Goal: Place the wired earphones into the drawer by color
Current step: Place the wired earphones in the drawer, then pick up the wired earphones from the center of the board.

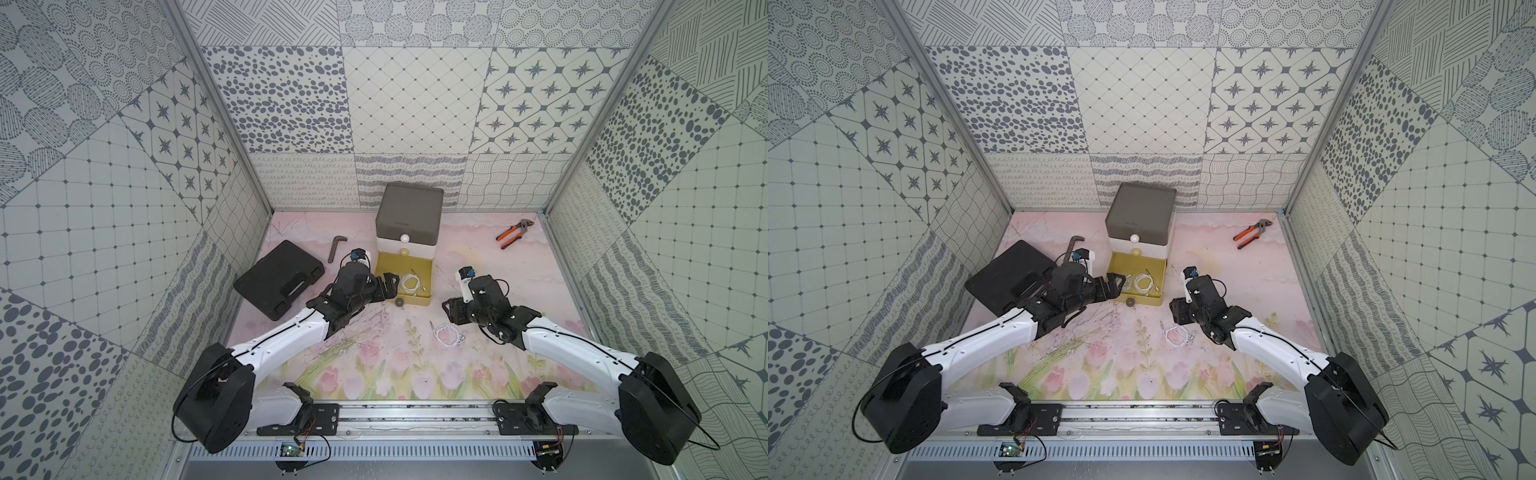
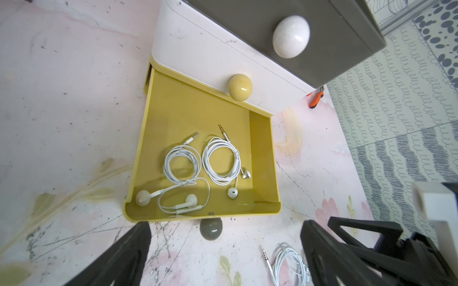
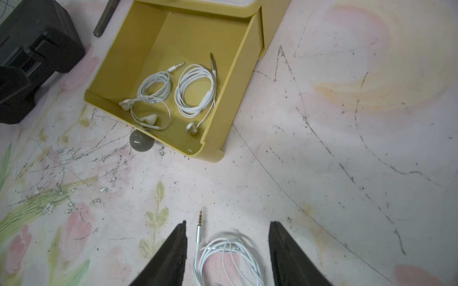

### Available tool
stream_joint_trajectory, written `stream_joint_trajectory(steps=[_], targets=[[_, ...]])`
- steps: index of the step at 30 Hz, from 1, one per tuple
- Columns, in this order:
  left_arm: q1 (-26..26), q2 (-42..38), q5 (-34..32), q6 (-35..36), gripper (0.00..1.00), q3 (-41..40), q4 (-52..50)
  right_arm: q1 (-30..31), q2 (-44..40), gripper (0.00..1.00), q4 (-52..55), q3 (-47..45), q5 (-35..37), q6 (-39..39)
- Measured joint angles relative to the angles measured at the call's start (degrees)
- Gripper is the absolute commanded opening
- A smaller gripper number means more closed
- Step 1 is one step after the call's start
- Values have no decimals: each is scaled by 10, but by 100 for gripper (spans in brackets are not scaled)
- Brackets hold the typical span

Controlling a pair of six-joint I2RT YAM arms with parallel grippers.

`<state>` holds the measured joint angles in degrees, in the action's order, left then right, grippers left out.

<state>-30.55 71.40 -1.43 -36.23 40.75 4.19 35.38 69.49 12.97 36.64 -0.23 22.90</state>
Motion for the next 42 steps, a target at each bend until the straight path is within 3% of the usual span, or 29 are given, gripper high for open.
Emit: stream_joint_trajectory(steps=[10, 21, 42], targets=[[0, -116, -1, 47, 99, -96, -47, 0, 38, 56, 103, 9, -25, -2], [0, -120, -7, 97, 99, -127, -48, 10, 77, 52, 146, 32, -3, -18], [0, -133, -8, 119, 99, -127, -49, 39, 143, 44, 150, 50, 40, -23]])
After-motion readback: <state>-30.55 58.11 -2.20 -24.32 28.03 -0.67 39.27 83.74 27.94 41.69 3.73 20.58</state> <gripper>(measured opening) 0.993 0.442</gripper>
